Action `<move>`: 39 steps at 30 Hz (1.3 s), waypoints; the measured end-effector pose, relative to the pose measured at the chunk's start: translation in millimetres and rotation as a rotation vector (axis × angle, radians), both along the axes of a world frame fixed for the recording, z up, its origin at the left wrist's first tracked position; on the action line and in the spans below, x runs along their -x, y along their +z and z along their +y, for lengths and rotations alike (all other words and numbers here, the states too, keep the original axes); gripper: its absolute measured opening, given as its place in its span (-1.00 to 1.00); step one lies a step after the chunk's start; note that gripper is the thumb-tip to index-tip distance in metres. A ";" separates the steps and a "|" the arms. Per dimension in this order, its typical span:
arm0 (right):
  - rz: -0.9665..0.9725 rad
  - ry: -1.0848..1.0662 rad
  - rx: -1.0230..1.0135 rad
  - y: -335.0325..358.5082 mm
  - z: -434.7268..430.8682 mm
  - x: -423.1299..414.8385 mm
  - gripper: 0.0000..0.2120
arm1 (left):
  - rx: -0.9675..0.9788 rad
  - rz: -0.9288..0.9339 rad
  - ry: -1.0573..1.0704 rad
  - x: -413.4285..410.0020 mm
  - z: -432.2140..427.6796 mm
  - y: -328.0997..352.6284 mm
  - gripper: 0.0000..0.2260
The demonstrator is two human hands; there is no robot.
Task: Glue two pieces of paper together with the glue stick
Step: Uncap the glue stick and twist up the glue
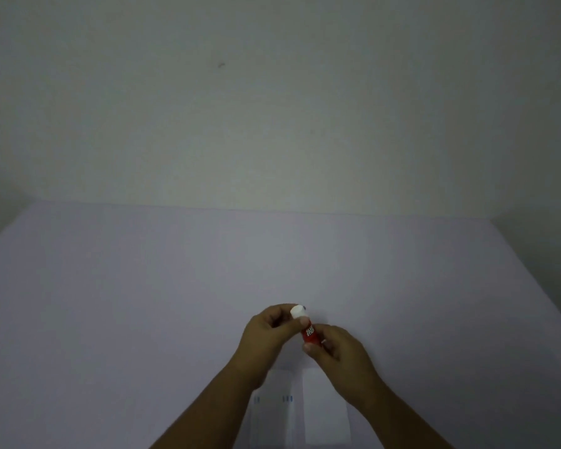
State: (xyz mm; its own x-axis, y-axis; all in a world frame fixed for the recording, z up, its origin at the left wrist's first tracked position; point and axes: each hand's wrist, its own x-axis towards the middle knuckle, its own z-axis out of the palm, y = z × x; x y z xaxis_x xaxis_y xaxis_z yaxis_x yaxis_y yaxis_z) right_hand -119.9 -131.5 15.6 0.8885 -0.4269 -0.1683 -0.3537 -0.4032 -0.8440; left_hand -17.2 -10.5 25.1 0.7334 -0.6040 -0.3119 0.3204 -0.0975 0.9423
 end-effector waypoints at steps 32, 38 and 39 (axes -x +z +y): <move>-0.234 -0.326 -0.915 52.2 35.3 50.8 -0.63 | 0.142 0.049 0.129 44.8 8.9 67.1 -0.77; -0.071 -0.332 -1.126 55.5 38.1 54.3 -0.48 | 0.141 0.044 0.090 46.9 8.0 71.8 -0.74; -0.058 -0.335 -1.093 55.0 38.6 53.9 -0.47 | 0.137 0.043 0.096 46.9 8.5 71.9 -0.74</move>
State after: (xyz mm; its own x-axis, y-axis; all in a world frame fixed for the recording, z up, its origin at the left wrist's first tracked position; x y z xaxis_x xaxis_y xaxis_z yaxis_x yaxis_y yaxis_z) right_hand -173.9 -92.9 70.6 0.7762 -0.2939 -0.5578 -0.2543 0.6636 -0.7035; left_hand -64.1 -2.0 97.0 0.7775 -0.5710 -0.2637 0.3623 0.0639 0.9299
